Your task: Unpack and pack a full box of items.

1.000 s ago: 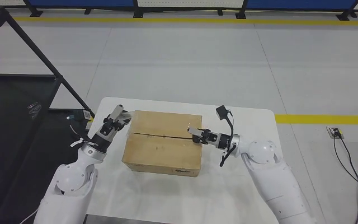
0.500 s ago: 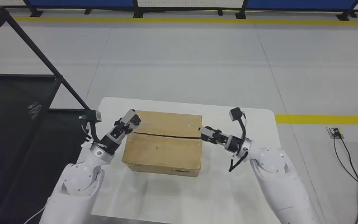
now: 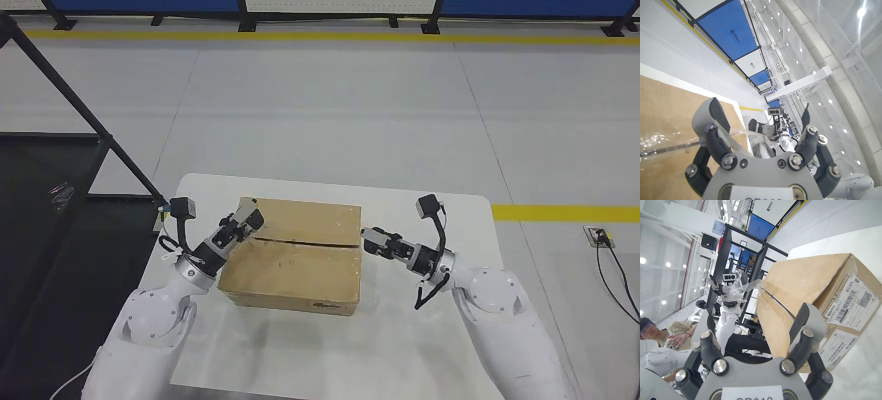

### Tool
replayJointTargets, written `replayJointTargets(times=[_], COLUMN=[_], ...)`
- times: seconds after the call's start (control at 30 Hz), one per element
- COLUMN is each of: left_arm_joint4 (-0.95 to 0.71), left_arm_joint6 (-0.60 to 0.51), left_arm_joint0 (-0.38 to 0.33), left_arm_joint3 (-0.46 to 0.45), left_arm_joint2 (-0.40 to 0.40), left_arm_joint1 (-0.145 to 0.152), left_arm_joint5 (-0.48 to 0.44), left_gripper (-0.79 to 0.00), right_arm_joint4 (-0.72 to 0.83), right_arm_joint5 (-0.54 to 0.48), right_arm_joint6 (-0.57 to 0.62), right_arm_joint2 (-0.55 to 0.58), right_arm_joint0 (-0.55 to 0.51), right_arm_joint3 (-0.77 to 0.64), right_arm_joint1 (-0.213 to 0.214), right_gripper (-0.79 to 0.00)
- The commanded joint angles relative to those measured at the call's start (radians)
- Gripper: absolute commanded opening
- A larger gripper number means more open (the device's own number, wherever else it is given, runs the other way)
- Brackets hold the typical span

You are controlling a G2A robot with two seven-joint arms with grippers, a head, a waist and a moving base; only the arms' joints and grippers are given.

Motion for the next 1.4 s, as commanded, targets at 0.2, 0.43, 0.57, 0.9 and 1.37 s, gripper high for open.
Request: replayJointTargets(times=[0.2,0.43,0.57,0.9,1.37], left_arm_joint4=[0.011,0.019,0.004,-0.107,-0.105], left_arm_joint6=[-0.015,-0.022,-0.022,-0.084,-0.109], left_arm_joint0=[-0.006,-0.005,0.002,0.036,0.005], left_arm_joint3=[-0.005,-0.015,-0.028,-0.094,-0.076], left_arm_joint2=[0.024,0.037,0.031,-0.05,0.029], left_arm_joint1=[-0.004,-0.007,-0.008,0.002,-0.008], left_arm_joint5=[0.006,0.007,0.004,0.02,0.087], left_gripper=[0.0,0.0,0.0,0.0,0.0], right_arm_joint4=[0.008,0.014,0.015,-0.012,-0.44], right_arm_joint5=[0.0,-0.003,-0.006,-0.041,0.024], right_arm_joint6=[-0.006,-0.01,-0.012,-0.024,-0.305], right_arm_joint2=[-0.005,-0.012,-0.017,-0.029,-0.099], right_arm_joint0=[-0.003,-0.007,-0.006,-0.007,-0.101], right_arm_joint3=[0.0,0.0,0.001,-0.016,-0.219], right_arm_joint1=[0.006,0.011,0.013,0.021,0.024], right_gripper=[0.0,0.0,0.0,0.0,0.0])
